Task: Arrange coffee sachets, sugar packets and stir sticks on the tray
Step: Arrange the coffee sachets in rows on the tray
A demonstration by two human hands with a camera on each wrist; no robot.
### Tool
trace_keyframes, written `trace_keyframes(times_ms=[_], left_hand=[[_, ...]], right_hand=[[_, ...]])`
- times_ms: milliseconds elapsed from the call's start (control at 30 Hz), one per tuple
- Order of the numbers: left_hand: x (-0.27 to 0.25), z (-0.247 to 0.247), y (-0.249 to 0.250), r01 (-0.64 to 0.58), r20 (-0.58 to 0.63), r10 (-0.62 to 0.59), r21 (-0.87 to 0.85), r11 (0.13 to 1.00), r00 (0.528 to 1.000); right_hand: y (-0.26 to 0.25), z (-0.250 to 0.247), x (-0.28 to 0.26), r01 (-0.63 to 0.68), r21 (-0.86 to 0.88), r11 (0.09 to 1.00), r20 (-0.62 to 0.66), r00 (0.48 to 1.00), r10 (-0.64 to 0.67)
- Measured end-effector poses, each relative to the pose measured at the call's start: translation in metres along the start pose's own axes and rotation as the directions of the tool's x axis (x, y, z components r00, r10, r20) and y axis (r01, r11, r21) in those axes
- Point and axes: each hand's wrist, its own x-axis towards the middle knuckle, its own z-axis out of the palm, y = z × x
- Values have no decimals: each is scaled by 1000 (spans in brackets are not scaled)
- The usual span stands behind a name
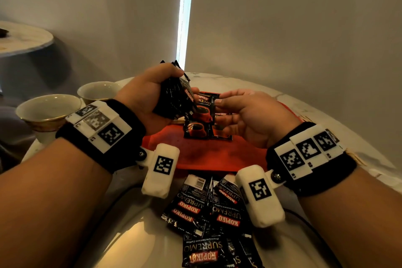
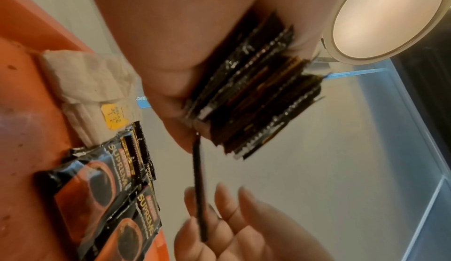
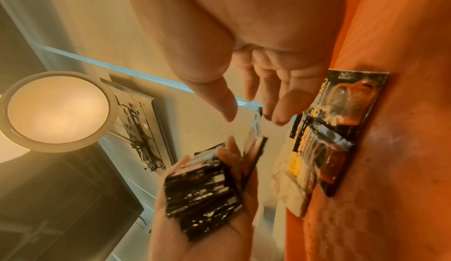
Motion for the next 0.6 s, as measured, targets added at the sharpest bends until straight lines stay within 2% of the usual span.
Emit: trace_keyframes(times_ms=[167, 300, 400, 500, 600], left_hand=[[0, 1, -3, 34, 28, -35, 52, 998, 999], [3, -4, -3, 60, -13, -59, 136, 989, 998], [4, -6, -2, 125, -44, -118, 207, 970, 992], [4, -6, -4, 168, -28, -166, 227, 959, 986], [6, -6, -6, 161, -63, -151, 221, 962, 987]], right_hand=[[1, 2, -1, -86, 28, 996, 134, 988, 81], [1, -1, 0, -126, -34, 991, 143, 981, 129], [4, -1, 2, -183, -81, 980, 159, 968, 194], [9, 3, 4, -233, -96, 968, 162, 956, 246], [12, 5, 6, -255, -94, 962, 151, 952, 267]])
